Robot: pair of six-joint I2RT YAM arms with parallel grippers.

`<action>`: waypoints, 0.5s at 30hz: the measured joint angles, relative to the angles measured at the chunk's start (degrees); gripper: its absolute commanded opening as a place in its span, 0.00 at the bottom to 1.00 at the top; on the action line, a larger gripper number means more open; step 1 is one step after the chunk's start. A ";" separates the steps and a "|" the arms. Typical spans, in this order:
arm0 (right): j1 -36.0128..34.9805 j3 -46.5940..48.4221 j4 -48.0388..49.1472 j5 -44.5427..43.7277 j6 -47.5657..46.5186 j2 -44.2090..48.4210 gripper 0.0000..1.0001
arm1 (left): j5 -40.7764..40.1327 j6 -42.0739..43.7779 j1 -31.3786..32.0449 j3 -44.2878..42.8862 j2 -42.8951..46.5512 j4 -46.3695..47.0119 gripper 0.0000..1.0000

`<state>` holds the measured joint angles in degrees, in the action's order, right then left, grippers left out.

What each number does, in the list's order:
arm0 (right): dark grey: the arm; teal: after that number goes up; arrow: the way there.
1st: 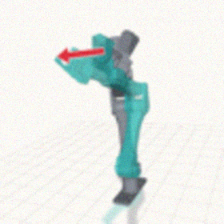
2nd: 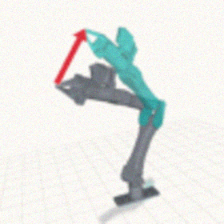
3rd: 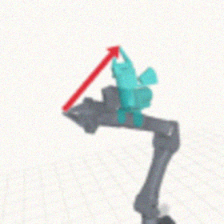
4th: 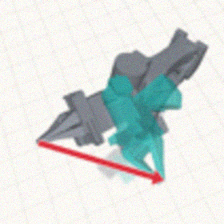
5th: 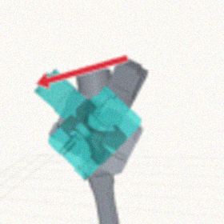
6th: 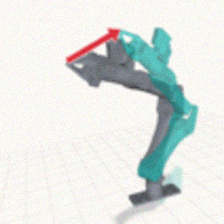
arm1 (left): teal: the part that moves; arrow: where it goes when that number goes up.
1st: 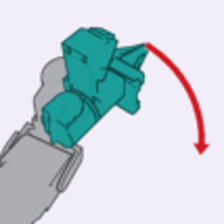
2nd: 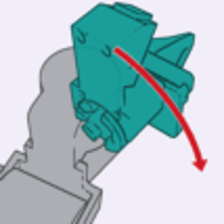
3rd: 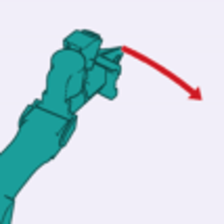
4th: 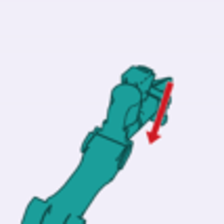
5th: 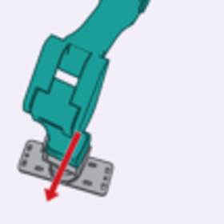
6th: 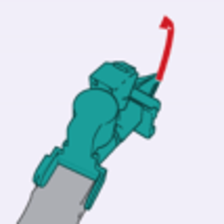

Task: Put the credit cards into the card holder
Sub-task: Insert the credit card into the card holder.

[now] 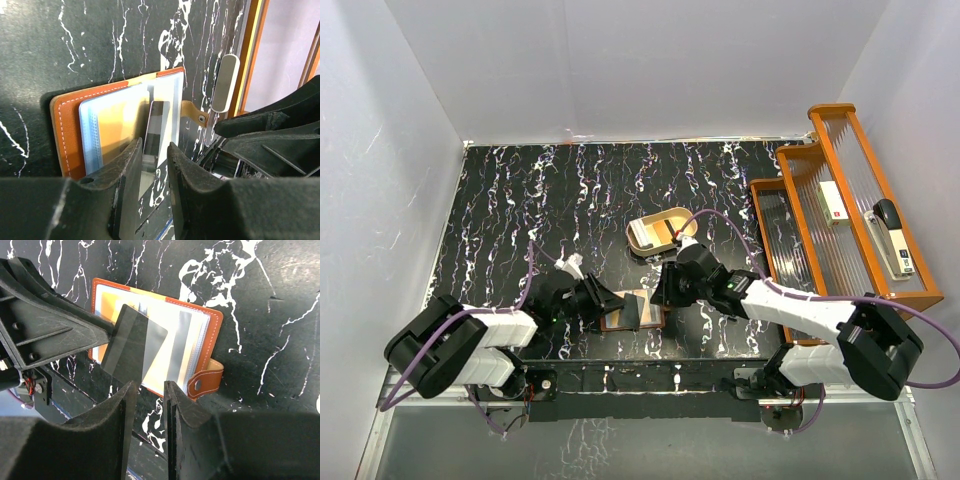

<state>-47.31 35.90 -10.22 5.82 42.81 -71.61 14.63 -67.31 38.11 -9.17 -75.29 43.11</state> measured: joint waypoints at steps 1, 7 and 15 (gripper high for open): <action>-0.17 0.00 0.15 0.20 -0.11 -0.07 0.27 | 0.44 0.13 0.00 -0.02 -0.09 0.11 0.26; -1.03 0.00 1.57 0.48 -0.79 -2.60 0.27 | 2.67 0.22 0.00 -0.48 -2.38 1.99 0.27; -1.07 -1.36 4.07 -1.38 -1.38 -7.28 0.25 | 4.31 0.22 0.00 -0.74 -4.20 4.02 0.21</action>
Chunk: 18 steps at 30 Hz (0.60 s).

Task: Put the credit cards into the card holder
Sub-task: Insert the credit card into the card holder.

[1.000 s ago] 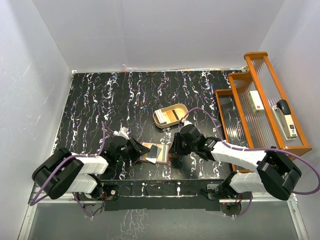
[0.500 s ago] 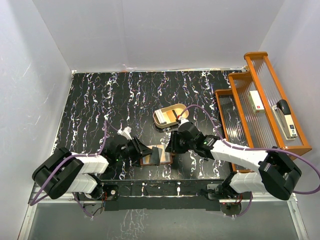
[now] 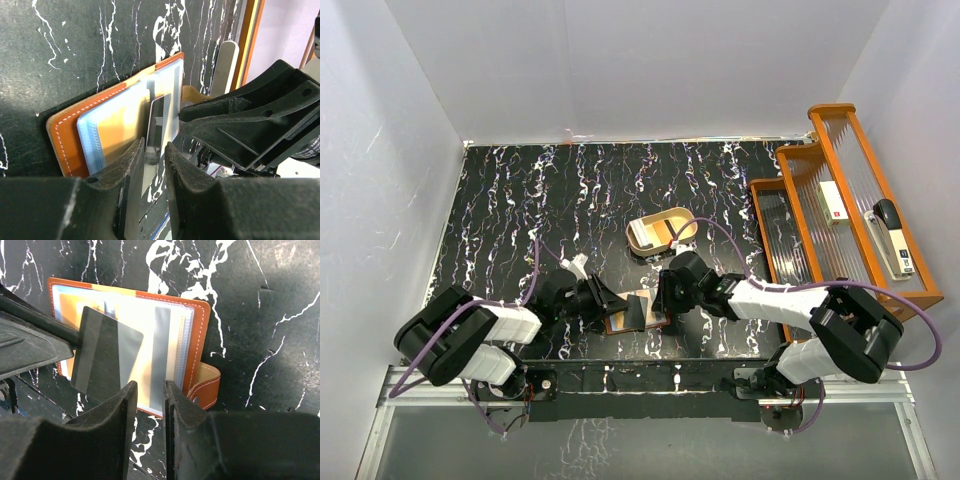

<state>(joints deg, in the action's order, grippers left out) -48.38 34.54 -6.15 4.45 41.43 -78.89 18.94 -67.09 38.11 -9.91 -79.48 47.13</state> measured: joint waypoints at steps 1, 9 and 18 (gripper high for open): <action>0.00 -0.57 0.39 -0.04 0.02 -0.11 0.25 | 0.04 0.00 0.00 0.00 -0.35 0.04 0.21; 0.00 -1.66 3.28 0.00 0.20 -0.28 0.24 | 1.53 -0.70 0.00 -0.02 -4.50 4.66 0.11; 0.00 -2.43 4.07 -0.20 0.66 0.28 0.26 | 2.19 -1.05 0.02 -0.02 -5.88 6.86 0.00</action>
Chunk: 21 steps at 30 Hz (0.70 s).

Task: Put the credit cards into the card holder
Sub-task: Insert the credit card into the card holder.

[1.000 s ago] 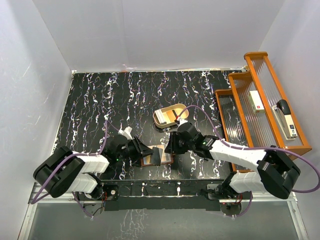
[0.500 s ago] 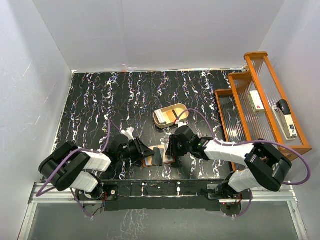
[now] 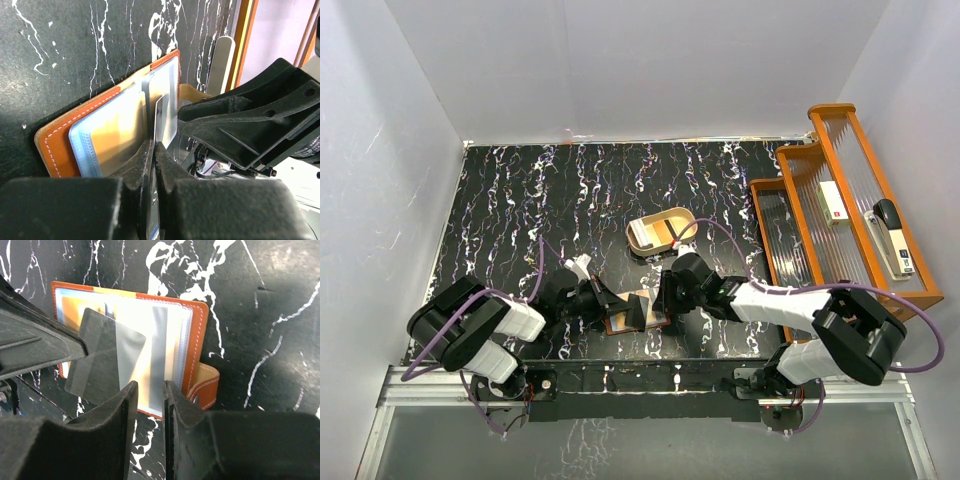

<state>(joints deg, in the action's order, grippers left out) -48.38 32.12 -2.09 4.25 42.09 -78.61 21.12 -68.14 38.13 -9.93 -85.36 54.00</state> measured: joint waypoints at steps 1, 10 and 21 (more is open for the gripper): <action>0.00 0.07 -1.18 -0.39 -0.15 0.59 0.27 | -0.13 0.13 0.00 -0.02 0.11 -0.26 0.00; 0.00 4.52 -11.82 -8.50 -3.43 5.92 0.44 | -3.10 0.81 0.11 -0.02 1.86 -2.12 0.00; 0.00 4.68 -14.78 -12.57 -4.66 4.61 0.50 | -5.35 1.05 0.20 -0.02 1.90 -2.25 0.00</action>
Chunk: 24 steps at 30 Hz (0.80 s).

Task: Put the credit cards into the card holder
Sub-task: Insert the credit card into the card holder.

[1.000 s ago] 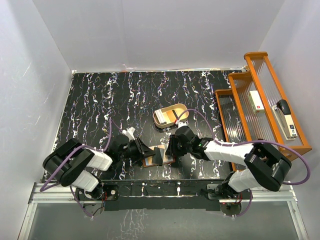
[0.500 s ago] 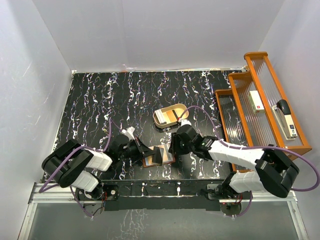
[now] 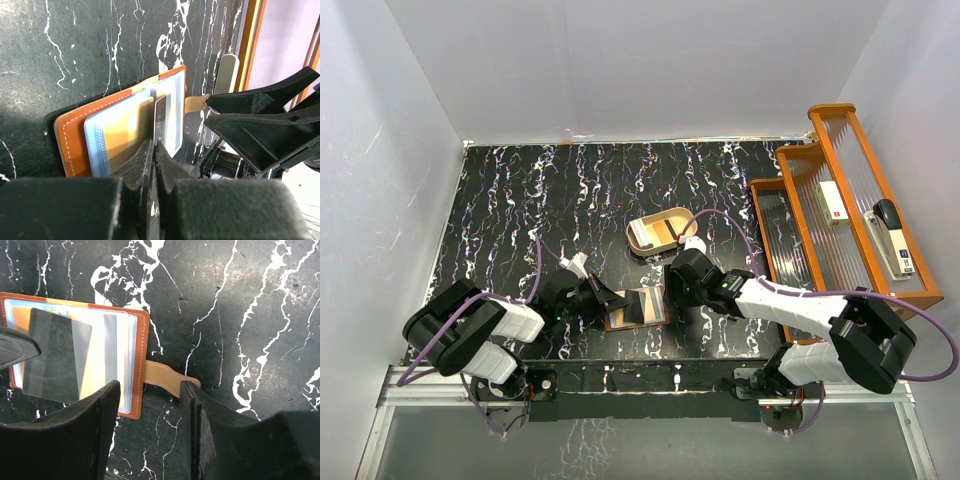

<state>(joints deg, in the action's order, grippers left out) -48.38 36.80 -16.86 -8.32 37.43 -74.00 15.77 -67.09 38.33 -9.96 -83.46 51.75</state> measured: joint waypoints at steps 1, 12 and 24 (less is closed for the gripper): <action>0.00 0.00 -0.20 -0.17 -0.04 -0.24 0.51 | -0.11 0.00 0.04 0.00 0.00 0.00 0.00; 0.00 0.28 -2.75 -2.45 -0.52 -0.24 0.60 | -0.39 0.00 0.04 -0.02 0.00 0.07 0.00; 0.02 0.26 -2.69 -2.51 -0.48 -0.37 0.61 | -0.76 0.07 0.04 -0.13 0.00 0.07 0.00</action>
<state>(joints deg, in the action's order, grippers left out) -48.36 37.06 -19.55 -10.83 36.95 -74.37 15.00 -67.02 38.37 -10.09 -83.46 51.81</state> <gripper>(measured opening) 0.678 0.009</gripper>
